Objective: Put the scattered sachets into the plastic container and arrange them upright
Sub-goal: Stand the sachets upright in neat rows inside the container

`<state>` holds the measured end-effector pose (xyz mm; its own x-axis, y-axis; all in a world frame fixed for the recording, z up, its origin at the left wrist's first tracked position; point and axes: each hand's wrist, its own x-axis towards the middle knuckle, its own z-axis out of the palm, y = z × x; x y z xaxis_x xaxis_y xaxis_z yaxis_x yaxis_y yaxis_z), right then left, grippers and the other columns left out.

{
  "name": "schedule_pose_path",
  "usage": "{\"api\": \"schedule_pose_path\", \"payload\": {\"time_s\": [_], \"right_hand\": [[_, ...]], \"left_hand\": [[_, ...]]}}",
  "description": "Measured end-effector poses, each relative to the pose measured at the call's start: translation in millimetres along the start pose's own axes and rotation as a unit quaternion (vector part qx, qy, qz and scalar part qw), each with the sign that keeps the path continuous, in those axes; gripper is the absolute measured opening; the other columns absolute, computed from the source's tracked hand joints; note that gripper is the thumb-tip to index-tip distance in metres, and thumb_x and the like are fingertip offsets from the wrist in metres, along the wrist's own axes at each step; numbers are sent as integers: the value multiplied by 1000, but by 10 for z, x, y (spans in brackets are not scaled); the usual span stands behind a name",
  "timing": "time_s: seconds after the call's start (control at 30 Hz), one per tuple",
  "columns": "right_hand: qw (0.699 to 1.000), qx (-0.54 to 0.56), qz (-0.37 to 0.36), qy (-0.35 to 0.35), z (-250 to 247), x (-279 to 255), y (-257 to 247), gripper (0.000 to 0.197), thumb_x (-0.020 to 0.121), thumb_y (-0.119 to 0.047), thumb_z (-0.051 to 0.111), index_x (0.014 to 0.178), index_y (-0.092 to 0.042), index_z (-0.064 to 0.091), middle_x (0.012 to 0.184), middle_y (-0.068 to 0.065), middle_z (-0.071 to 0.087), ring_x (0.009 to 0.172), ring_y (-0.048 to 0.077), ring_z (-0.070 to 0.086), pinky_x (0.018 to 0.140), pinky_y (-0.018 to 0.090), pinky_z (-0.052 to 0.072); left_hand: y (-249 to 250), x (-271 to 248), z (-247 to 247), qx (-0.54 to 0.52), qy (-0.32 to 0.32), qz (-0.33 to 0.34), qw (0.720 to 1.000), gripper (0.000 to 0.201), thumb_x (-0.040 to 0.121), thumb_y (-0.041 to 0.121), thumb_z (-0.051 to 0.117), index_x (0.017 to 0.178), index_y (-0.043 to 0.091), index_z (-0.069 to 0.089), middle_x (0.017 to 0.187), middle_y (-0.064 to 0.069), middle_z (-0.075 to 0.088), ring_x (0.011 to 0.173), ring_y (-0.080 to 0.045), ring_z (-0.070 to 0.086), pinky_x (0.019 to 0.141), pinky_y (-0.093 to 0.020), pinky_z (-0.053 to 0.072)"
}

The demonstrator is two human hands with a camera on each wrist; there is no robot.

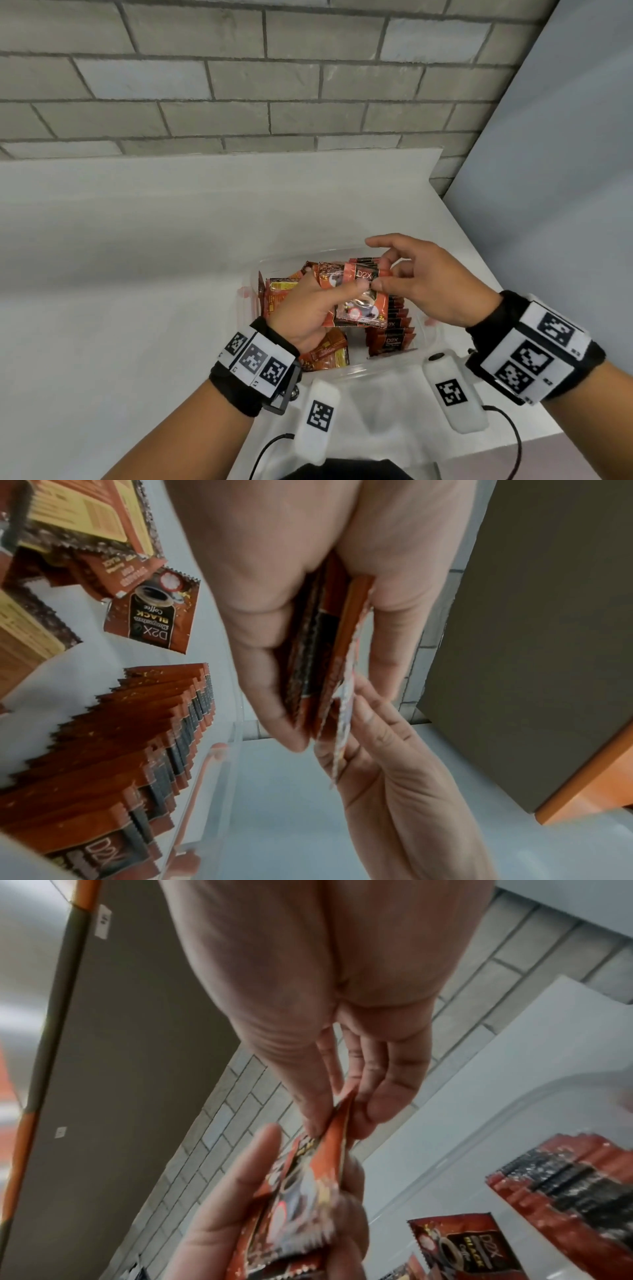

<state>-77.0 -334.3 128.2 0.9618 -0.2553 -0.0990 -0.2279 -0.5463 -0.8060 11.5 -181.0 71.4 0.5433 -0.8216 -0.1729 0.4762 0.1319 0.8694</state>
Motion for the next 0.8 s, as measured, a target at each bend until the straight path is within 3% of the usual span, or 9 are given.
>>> {"api": "schedule_pose_path", "payload": {"time_s": [0.03, 0.1, 0.2, 0.27, 0.33, 0.43, 0.53, 0.7, 0.8], "right_hand": [[1000, 6, 6, -12, -27, -16, 21, 42, 84, -12, 69, 118, -32, 56, 84, -6, 59, 67, 6, 60, 70, 14, 47], [999, 4, 13, -34, -93, -56, 83, 23, 88, -9, 65, 104, -25, 64, 85, -8, 66, 77, 8, 65, 77, 22, 52], [995, -74, 20, -60, -167, -112, 192, 12, 91, -10, 60, 90, -21, 66, 81, -9, 69, 77, 12, 64, 70, 26, 54], [988, -129, 25, -83, -154, -147, 262, 11, 92, -10, 59, 91, -19, 65, 81, -8, 66, 75, 8, 60, 65, 15, 49], [979, -172, 19, -112, -115, -174, 338, 11, 92, -10, 59, 92, -19, 64, 86, -6, 66, 77, 6, 59, 70, 7, 42], [964, -220, 18, -149, -64, -209, 399, 14, 92, -11, 58, 91, -24, 63, 85, -13, 66, 81, 7, 61, 74, 15, 46], [954, -235, 30, -185, -23, -236, 389, 14, 92, -11, 57, 94, -22, 65, 80, -20, 62, 79, 3, 61, 71, 12, 45], [914, -349, 16, -207, 105, -248, 457, 19, 93, -25, 54, 102, -26, 70, 100, -12, 63, 92, 10, 58, 82, 25, 44], [890, -407, 5, -206, 119, -216, 498, 20, 93, -28, 54, 103, -31, 71, 99, -12, 54, 94, 11, 52, 77, 26, 33]], "left_hand": [[9, 5, -9, -11, 20, -13, 1000, 36, 78, 21, 76, 108, 5, 64, 103, -12, 71, 98, -25, 68, 87, -41, 55], [51, 19, -45, -36, 59, -17, 997, 32, 76, 26, 70, 102, 8, 65, 92, -8, 72, 82, -22, 70, 75, -37, 59], [114, 28, -147, -60, 99, -16, 993, 34, 74, 30, 68, 102, 9, 64, 82, -8, 66, 68, -21, 64, 71, -39, 56], [133, 28, -204, -67, 108, -16, 992, 42, 72, 30, 68, 107, 8, 63, 81, -7, 67, 66, -20, 65, 71, -37, 57], [161, 24, -224, -62, 105, -17, 992, 46, 71, 29, 69, 111, 7, 62, 83, -8, 69, 66, -20, 66, 70, -37, 57], [183, 17, -233, -57, 107, -17, 992, 48, 71, 27, 69, 113, 5, 62, 84, -9, 69, 66, -21, 66, 68, -35, 57], [186, 0, -240, -52, 108, -25, 992, 51, 71, 26, 68, 116, 4, 60, 84, -8, 69, 67, -21, 65, 65, -34, 56], [170, -38, -249, -47, 105, -30, 993, 53, 71, 27, 68, 118, 3, 59, 83, -8, 69, 66, -20, 65, 64, -33, 56], [169, -53, -261, -38, 107, -33, 993, 50, 72, 27, 68, 116, 4, 60, 85, -9, 69, 67, -20, 66, 64, -33, 56]]}}
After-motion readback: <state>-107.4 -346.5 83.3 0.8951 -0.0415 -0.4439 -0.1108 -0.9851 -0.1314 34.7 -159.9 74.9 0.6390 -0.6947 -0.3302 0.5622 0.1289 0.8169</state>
